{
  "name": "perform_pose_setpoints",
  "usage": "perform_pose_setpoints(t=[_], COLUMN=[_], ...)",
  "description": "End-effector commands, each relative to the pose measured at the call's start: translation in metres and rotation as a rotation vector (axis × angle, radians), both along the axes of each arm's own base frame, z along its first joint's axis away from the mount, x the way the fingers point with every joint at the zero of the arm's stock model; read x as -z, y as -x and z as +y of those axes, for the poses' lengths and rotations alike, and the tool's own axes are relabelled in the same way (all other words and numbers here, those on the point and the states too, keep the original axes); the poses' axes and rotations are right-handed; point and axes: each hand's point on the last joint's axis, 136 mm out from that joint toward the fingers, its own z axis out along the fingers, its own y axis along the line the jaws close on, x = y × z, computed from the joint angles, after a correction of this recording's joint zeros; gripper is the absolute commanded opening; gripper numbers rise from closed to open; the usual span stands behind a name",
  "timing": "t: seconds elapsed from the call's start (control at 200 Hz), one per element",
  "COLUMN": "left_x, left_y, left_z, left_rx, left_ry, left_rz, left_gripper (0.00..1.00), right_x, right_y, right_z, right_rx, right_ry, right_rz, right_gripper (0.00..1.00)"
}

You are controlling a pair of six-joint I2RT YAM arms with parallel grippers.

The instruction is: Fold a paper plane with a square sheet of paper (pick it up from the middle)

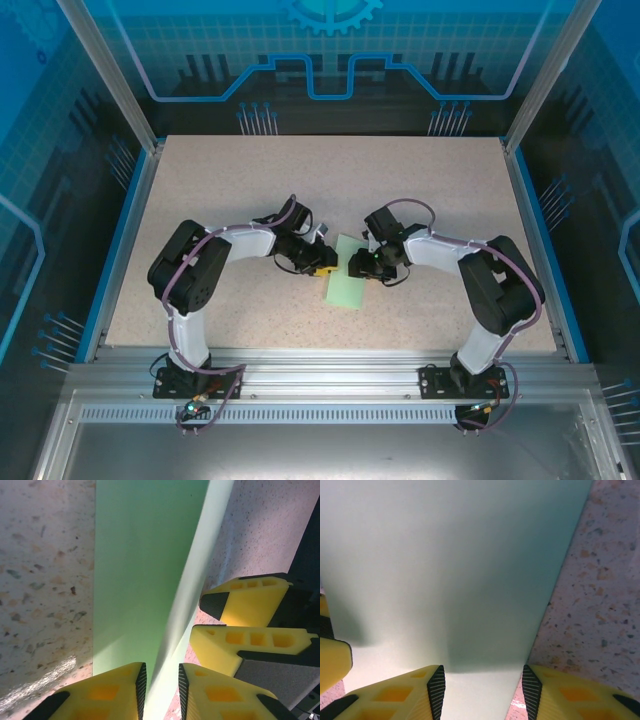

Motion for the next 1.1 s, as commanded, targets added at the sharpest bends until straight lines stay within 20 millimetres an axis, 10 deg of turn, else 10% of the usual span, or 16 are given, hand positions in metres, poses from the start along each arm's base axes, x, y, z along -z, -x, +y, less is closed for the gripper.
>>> perform_pose_setpoints(t=[0.0,0.55,1.095], left_x=[-0.001,-0.012,-0.024], left_y=[0.001,-0.015,-0.007], left_z=[-0.008,-0.014,-0.012], left_rx=[0.03,-0.028,-0.01], left_ry=[0.033,0.059,0.065], left_rz=[0.016,0.017,0.014], left_gripper=[0.27,0.03,0.25], right_x=[-0.005,-0.055,-0.054], right_y=[0.003,0.025,0.063], right_z=[-0.001,-0.015,0.041], right_rx=[0.007,-0.057,-0.267], right_ry=[-0.017,0.087,0.263], right_rz=[0.004,-0.23,-0.358], right_gripper=[0.49,0.65,0.75])
